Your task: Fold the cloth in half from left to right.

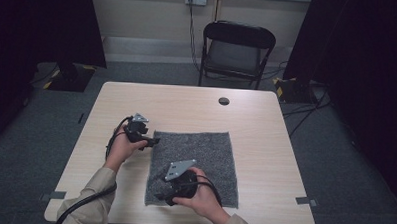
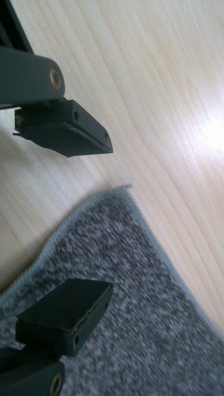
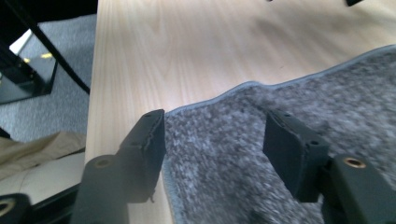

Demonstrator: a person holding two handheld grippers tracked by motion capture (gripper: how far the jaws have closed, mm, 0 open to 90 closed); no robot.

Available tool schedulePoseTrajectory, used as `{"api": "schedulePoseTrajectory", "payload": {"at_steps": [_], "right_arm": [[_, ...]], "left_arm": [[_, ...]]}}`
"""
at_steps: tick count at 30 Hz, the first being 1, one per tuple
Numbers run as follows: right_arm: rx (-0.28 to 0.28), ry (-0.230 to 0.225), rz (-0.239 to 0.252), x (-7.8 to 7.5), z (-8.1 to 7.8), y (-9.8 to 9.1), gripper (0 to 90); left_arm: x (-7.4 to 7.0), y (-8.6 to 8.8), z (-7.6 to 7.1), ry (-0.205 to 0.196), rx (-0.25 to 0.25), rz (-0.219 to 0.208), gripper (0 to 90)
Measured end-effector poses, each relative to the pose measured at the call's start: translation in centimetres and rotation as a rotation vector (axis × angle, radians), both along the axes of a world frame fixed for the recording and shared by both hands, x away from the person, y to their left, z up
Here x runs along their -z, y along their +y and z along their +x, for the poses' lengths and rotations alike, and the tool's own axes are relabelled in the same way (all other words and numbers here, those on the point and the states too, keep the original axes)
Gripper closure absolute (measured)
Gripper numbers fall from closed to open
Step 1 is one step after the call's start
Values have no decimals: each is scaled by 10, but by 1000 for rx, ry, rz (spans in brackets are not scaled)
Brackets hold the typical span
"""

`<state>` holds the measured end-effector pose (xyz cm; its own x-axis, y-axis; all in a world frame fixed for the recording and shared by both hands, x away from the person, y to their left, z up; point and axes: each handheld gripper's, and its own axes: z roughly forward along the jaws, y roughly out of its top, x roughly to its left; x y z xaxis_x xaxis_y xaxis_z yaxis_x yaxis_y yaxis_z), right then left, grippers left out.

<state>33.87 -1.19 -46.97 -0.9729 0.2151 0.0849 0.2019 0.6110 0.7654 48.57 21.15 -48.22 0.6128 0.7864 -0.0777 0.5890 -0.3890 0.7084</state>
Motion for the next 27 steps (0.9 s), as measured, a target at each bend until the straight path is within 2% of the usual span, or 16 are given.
{"api": "schedulePoseTrajectory", "payload": {"at_steps": [6, 8, 16, 17, 21, 23, 27], "right_arm": [[-26, -12, -8, 6, -4, 6, 478], [-28, -8, 3, 8, -6, 8, 498], [-45, 1, 4, 14, -11, 15, 550], [-54, -9, 0, 17, -12, 16, 572], [-73, -9, -14, 21, -14, 18, 588], [-76, -24, -34, 25, -17, 19, 620], [-69, -38, -23, 27, -18, 18, 661]], "left_arm": [[7, 2, 0, -1, -7, 3, 284], [9, 2, -1, 3, -11, 6, 284], [8, -3, 2, -11, 3, 28, 305], [9, -4, 2, -16, -2, 20, 316], [9, -5, 3, -22, 9, 39, 349], [9, -5, 3, -30, 9, 47, 357], [12, -5, 3, -40, -1, 45, 355]]}}
